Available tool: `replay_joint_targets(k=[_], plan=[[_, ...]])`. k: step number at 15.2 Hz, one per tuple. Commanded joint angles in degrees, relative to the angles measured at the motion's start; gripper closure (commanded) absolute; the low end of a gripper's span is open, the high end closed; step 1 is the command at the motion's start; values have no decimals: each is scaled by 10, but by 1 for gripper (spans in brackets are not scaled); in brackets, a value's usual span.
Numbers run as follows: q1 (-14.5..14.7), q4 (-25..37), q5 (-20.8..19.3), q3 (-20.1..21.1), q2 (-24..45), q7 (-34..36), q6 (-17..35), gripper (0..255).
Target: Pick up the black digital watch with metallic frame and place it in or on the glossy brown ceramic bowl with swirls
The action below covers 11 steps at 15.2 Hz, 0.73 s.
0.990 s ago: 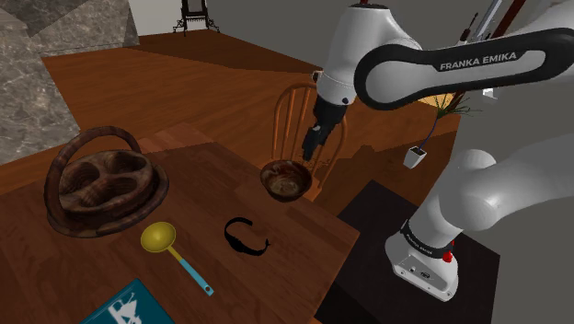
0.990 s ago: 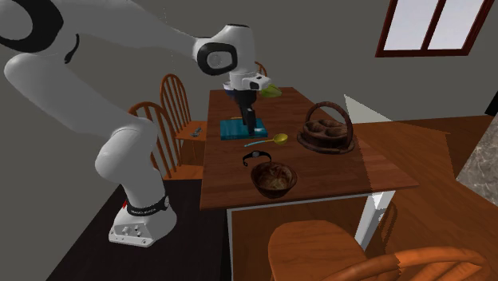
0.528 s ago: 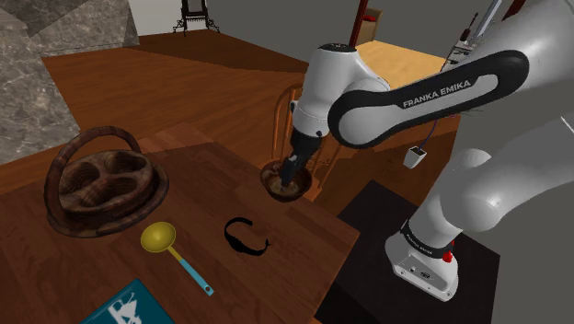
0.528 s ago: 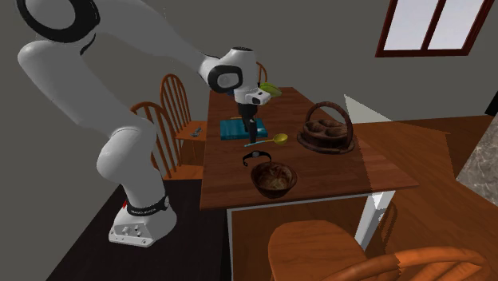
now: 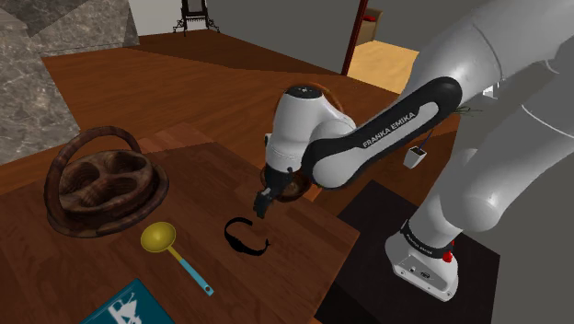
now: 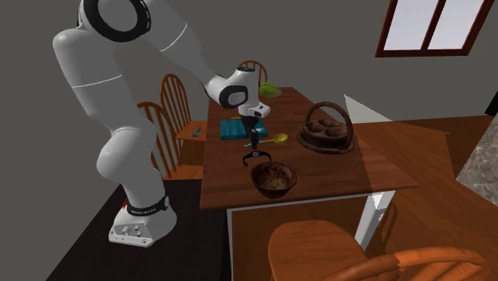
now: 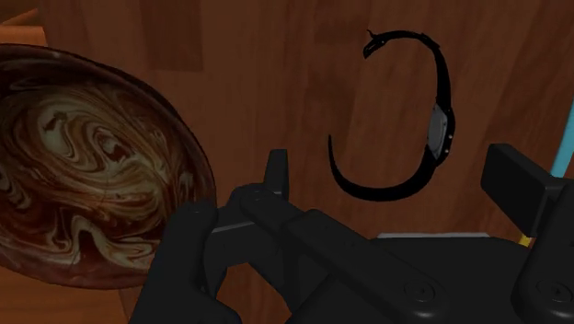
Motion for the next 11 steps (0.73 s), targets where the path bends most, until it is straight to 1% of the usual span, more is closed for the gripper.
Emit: replay_joint_targets(k=[1, 4, 5, 7, 11], plan=[[-1, 15, -26, 18, 45, 34, 31, 0], [3, 43, -95, 30, 122, 101, 75, 0], [9, 54, -123, 29, 148, 126, 87, 0], [32, 79, -177, 15, 198, 175, 107, 0], [56, 89, -215, -10, 234, 204, 130, 0]])
